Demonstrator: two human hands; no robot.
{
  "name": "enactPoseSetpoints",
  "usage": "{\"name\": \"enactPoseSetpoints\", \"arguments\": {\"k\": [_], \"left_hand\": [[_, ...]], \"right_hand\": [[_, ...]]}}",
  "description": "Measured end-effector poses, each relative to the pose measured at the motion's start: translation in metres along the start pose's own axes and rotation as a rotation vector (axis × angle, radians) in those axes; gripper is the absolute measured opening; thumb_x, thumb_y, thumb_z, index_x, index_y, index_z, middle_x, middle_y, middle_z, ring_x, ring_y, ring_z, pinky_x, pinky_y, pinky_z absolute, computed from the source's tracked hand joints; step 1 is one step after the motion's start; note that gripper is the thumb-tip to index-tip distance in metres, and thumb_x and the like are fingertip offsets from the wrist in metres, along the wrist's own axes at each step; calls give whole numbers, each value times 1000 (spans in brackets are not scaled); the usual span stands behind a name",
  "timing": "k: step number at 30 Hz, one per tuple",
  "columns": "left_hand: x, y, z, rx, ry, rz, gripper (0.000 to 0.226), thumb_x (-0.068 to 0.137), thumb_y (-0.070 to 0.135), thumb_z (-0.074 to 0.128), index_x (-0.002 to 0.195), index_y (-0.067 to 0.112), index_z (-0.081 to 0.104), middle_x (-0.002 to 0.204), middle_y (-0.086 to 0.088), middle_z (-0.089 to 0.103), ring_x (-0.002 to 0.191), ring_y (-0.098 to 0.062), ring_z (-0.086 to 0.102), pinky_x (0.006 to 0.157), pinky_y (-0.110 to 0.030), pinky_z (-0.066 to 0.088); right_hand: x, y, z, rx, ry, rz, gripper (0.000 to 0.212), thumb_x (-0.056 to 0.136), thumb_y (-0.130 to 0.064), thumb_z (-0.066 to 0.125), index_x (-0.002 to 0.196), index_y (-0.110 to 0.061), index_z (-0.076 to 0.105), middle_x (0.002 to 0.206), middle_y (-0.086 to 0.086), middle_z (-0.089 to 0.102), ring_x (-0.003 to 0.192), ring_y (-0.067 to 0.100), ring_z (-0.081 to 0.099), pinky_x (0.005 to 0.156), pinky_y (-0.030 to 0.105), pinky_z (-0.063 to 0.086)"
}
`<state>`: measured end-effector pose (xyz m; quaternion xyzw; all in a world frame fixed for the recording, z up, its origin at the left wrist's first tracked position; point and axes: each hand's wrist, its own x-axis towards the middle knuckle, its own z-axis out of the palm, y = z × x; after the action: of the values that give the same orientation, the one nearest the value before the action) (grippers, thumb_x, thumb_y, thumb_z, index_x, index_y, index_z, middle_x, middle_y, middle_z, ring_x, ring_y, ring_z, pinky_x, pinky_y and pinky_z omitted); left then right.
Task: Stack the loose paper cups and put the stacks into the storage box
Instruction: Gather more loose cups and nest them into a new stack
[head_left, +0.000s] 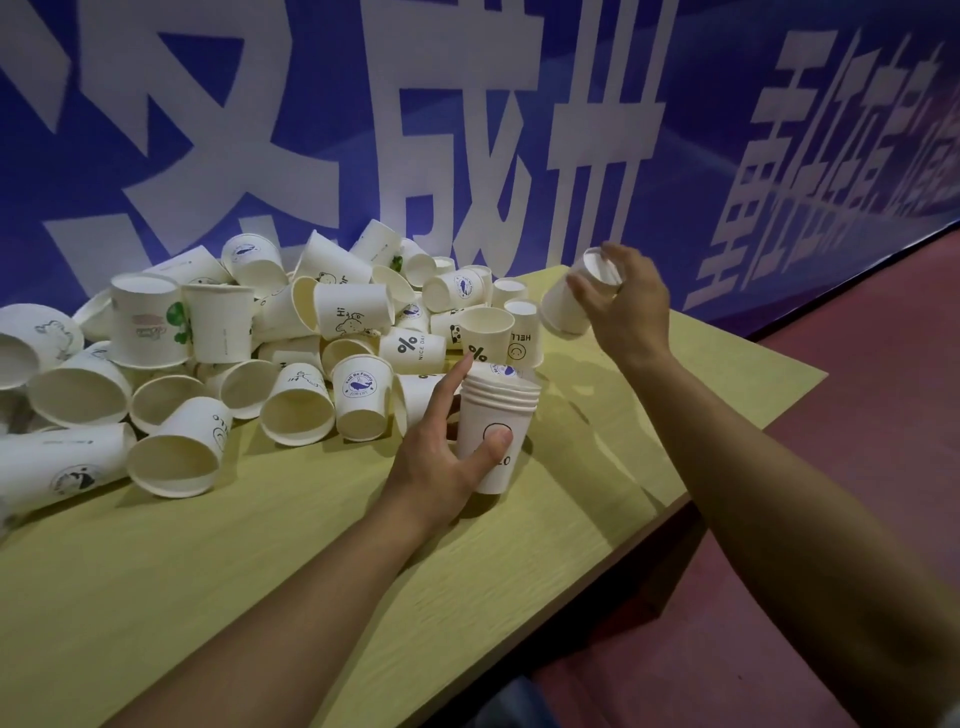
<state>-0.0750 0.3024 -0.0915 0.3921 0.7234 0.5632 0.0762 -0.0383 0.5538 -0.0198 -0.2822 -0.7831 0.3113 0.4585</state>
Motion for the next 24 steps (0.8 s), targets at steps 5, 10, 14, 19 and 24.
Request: {"name": "enactPoseSetpoints", "arguments": {"k": [5,10,14,19,24], "left_hand": [[1,-2,-1,0,1,0,77,75,59,68,134,75,21,119,32,58,104,17,58,80,-5,47],[2,-8,-2,2,1,-10,79,77,55,70,141,71,25,120,28,63,106,8,63,83,-11,50],[2,-10,-1,4,-7,-10,83,75,60,68,146,62,25,127,19,64,108,6,63,86,-13,51],[1,-10,1,6,-6,-3,83,73,64,64,146,62,26,123,19,66,105,4,64,88,-21,53],[-1,-7,-1,-16,-1,-15,79,77,57,68,143,65,25,124,24,63,107,9,62,83,-9,49]], "right_hand": [[19,-24,21,-67,-97,-64,57,89,-37,71,141,-22,52,143,3,52,126,23,47,102,36,41],[33,-27,49,-145,-231,-23,56,90,-37,71,141,-22,52,144,4,51,127,26,48,104,39,42],[30,-13,65,-286,-413,65,57,88,-36,74,139,-18,55,137,8,58,117,29,57,95,39,50],[25,-4,70,-279,-420,86,60,86,-39,75,139,-19,54,137,7,59,115,29,59,94,40,52],[16,-8,52,-89,-200,84,59,85,-35,77,137,-24,53,135,2,57,114,24,58,93,36,51]]}}
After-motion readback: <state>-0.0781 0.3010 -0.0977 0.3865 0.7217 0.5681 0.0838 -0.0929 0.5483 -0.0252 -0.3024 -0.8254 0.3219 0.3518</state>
